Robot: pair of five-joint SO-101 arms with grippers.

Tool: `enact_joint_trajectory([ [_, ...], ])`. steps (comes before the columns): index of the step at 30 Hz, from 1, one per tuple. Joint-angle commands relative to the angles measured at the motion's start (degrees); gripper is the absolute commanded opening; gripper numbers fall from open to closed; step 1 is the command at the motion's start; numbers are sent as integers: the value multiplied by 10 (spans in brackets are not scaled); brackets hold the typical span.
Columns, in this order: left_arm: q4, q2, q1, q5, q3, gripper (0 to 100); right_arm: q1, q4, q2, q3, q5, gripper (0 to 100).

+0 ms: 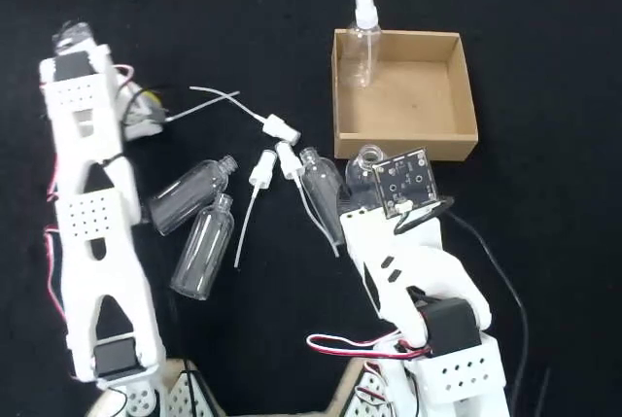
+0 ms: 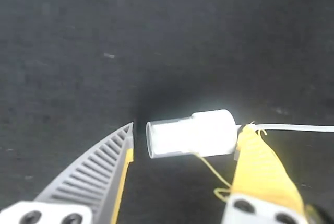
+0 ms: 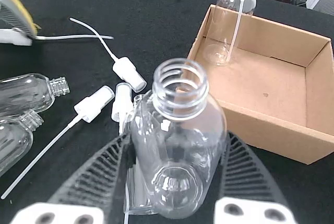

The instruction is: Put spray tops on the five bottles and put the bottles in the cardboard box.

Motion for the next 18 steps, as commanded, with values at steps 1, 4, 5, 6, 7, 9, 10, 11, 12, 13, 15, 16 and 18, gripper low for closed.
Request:
enact_joint_trajectory([
  [1, 6, -35, -47, -30, -7, 300, -3, -14, -1, -4, 2, 176],
  [4, 6, -71, -62, -28, -7, 300, -3, -14, -1, -4, 2, 176],
  [5, 6, -84, -65, -26, -7, 300, -3, -14, -1, -4, 2, 176],
  [6, 6, -98, -67, -25, -6, 300, -3, -14, -1, -4, 2, 176],
  [7, 6, -108, -71, -25, -6, 300, -3, -14, -1, -4, 2, 176],
  [9, 6, -125, -80, 2, -2, 300, -3, -14, -1, -4, 2, 176],
  [10, 6, -134, -85, 25, 8, 300, -3, -14, -1, -4, 2, 176],
  [11, 6, -142, -89, 46, 23, 300, -3, -14, -1, -4, 2, 176],
  [12, 6, -149, -92, 66, 38, 300, -3, -14, -1, -4, 2, 176],
  [13, 6, -155, -93, 87, 55, 300, -3, -14, -1, -4, 2, 176],
  [15, 6, -165, -95, 145, 102, 300, -3, -14, -1, -4, 2, 176],
  [16, 6, -171, -94, 177, 129, 300, -3, -14, -1, -4, 2, 176],
  [18, 6, -185, -88, 228, 182, 300, -3, -14, -1, -4, 2, 176],
])
